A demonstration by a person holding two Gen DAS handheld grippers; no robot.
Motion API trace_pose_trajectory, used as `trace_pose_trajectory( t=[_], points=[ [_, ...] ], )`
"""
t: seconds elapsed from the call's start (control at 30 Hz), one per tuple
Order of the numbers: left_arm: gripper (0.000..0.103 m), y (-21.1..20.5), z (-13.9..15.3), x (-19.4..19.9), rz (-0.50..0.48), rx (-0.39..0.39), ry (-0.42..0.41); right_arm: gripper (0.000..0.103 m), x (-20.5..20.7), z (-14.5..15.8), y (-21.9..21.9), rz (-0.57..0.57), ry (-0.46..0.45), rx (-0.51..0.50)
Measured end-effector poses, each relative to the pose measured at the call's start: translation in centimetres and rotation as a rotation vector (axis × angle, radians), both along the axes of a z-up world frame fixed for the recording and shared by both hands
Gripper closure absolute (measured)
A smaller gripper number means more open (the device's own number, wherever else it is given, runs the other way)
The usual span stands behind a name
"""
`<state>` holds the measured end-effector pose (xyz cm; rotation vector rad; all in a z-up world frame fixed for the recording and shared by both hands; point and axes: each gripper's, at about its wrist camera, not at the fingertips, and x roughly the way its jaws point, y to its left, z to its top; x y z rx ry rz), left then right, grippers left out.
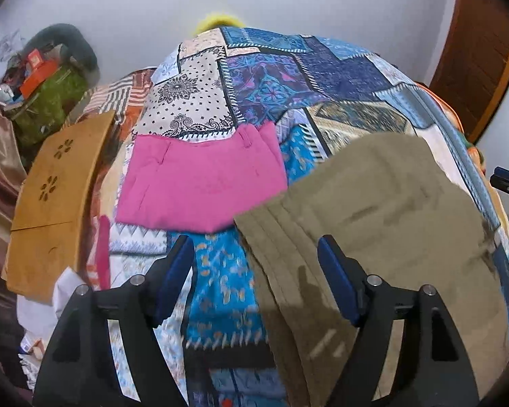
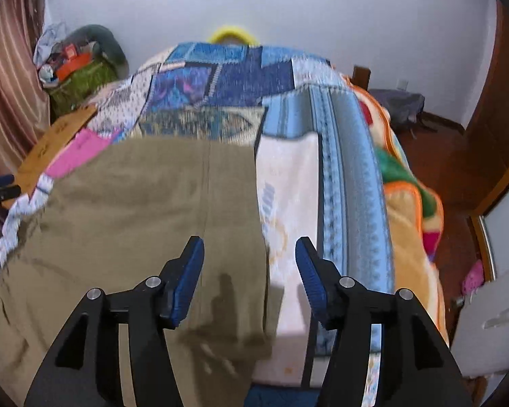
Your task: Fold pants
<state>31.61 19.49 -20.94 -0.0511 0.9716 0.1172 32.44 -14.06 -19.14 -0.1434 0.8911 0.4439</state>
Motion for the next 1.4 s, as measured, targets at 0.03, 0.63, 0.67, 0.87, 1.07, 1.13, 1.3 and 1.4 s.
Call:
trace_pose_trajectory(
  t=[0.03, 0.63, 0.67, 0.87, 1.07, 1.13, 1.3, 1.4],
  points=[
    [0.025, 0.5, -0.4, 0.9, 0.007, -0.009, 0.010, 0.051, 0.7, 0.1, 0.5, 0.001, -0.004, 0.004],
    [0.027, 2.3, -8.4, 7.5, -0.016, -0.203, 0.143, 0.065, 13.4, -7.1, 6.1, 0.016, 0.104, 0.047],
    [0.029, 2.3, -8.6, 7.5, -0.018, -0.217, 0.143, 0.066, 13.5, -7.4, 6.3, 0.019, 0.098, 0.050],
    [0.043, 1.8, -8.3, 7.3, -0.009, -0.204, 0.120, 0.092, 13.1, -7.3, 7.4, 0.037, 0.027, -0.021],
    [0.051, -0.1, -5.6, 6.6, 0.029, 0.029, 0.033, 0.101, 12.2, -5.5, 7.5, 0.019, -0.057, -0.077],
    [0.052, -0.2, -3.9, 6.5, 0.040, 0.075, -0.007, 0.101, 12.0, -4.2, 7.4, 0.011, -0.095, -0.079],
    [0.052, 0.0, 2.3, 5.7, 0.043, 0.084, -0.127, 0.102, 10.7, 1.6, 6.6, -0.007, -0.206, -0.043],
    [0.052, -0.5, 5.1, 4.7, 0.023, 0.081, -0.180, 0.102, 9.4, 5.3, 5.7, -0.018, -0.258, 0.004]
  ],
)
